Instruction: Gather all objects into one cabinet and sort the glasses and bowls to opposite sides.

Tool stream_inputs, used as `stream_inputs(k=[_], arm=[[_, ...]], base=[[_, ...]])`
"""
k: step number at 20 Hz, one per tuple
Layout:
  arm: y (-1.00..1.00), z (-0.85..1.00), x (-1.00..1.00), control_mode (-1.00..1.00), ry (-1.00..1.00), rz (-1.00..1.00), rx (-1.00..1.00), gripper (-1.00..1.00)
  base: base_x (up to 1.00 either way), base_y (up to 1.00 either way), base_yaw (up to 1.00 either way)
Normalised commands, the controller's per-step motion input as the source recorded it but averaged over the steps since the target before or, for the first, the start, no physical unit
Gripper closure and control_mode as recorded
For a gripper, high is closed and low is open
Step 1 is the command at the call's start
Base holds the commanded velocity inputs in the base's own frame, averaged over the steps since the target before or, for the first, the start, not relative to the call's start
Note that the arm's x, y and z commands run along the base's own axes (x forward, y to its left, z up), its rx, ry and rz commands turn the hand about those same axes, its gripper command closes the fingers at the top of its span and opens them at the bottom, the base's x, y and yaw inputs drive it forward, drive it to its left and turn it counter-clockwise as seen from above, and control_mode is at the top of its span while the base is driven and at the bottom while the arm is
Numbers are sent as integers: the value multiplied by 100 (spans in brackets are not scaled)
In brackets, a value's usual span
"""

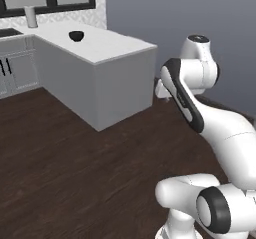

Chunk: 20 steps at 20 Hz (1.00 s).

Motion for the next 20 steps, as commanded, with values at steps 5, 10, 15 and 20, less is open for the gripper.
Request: stream_inputs(k=[5, 10, 15, 20], arm=[[0, 0, 0, 100, 0, 0, 0, -100], [0, 0, 0, 100, 0, 0, 0, -100], [0, 0, 0, 100, 0, 0, 0, -100], [0, 0, 0, 100, 0, 0, 0, -100]], base=[[43, 51, 35], [61, 54, 30], [79, 48, 26], [97, 25, 13]])
